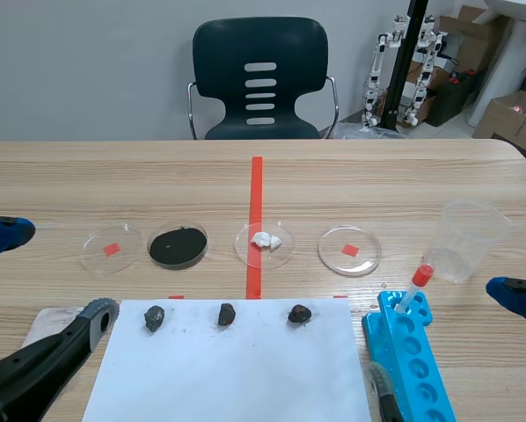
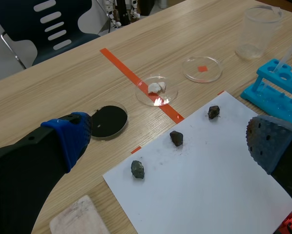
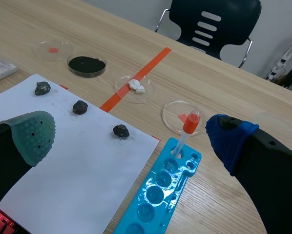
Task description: Pick up the middle mineral with the left hand
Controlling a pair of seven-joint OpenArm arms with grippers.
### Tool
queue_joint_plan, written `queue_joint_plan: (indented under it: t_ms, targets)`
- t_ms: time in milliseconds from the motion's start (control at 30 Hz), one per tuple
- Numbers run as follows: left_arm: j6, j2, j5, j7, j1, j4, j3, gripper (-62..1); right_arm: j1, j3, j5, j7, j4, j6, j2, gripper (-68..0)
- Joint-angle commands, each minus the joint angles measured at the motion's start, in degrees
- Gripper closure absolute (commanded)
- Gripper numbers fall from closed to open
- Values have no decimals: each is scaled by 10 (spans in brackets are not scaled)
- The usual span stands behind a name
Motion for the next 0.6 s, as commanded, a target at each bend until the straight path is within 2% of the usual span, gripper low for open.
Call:
queue_joint_plan:
  t_ms: [0,367,567]
  targets:
    - [-1,2,-6,-9,2,9,1,-623,2,3,4,7,11,-2,0,-655]
    - [-1,1,-6,-9,-4,9,4,-623,2,3,4,7,11,-2,0,-655]
    - [-1,2,-7,45,-27,10,8,-623,2,3,4,7,11,-2,0,-655]
